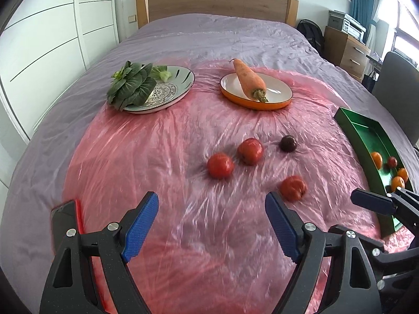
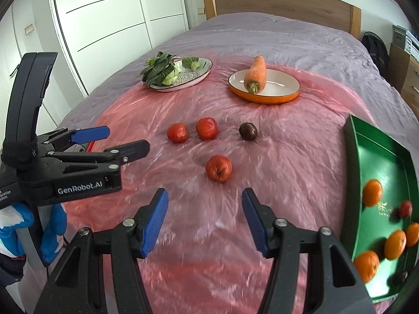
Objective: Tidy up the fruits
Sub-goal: 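Grasp a red tomato with the left gripper while the right gripper grasps another tomato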
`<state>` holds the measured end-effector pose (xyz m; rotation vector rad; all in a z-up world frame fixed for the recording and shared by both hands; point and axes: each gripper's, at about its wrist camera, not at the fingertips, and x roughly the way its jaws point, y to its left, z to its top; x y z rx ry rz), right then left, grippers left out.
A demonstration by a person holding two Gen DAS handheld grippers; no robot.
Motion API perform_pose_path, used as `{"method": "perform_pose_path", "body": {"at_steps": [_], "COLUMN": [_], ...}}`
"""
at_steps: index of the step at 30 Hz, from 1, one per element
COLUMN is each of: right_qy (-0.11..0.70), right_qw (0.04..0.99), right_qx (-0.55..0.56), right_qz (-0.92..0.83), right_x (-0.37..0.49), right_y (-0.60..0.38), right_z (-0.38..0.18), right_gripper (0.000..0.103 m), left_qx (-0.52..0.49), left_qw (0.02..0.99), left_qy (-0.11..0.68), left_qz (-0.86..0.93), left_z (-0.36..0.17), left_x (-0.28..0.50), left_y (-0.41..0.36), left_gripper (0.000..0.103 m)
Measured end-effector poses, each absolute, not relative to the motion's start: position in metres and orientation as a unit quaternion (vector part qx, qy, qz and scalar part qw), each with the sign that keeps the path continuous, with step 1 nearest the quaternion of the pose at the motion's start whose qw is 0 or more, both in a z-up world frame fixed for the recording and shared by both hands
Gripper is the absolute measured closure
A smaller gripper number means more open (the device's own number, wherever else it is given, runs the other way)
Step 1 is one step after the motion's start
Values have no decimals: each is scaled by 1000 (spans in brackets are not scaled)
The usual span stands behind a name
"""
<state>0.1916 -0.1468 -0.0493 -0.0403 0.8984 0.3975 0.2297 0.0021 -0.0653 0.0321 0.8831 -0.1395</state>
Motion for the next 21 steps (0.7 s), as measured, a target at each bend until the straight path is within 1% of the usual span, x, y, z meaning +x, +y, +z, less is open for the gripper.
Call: {"method": "perform_pose_path", "body": {"at_steps": [16,19,21], "right_qy": [434,440,443], "right_qw": [877,874,874], "right_qx": [-21,-22,-23], "right_qz": [203,204,201], "right_x": [225,230,233], "right_y": [-139,-138,-138], "right_z": [-71,-76,-78], "right_gripper": [15,28,30], "left_qx": [16,14,15], "left_qw": [896,895,893], "left_qy": [436,439,443], "left_qz": [-76,-79,-83], "left_z": [-84,-89,-92], "left_x": [268,275,279], "left_y": [-6,-4,-3], "left_gripper": [24,26,29]}}
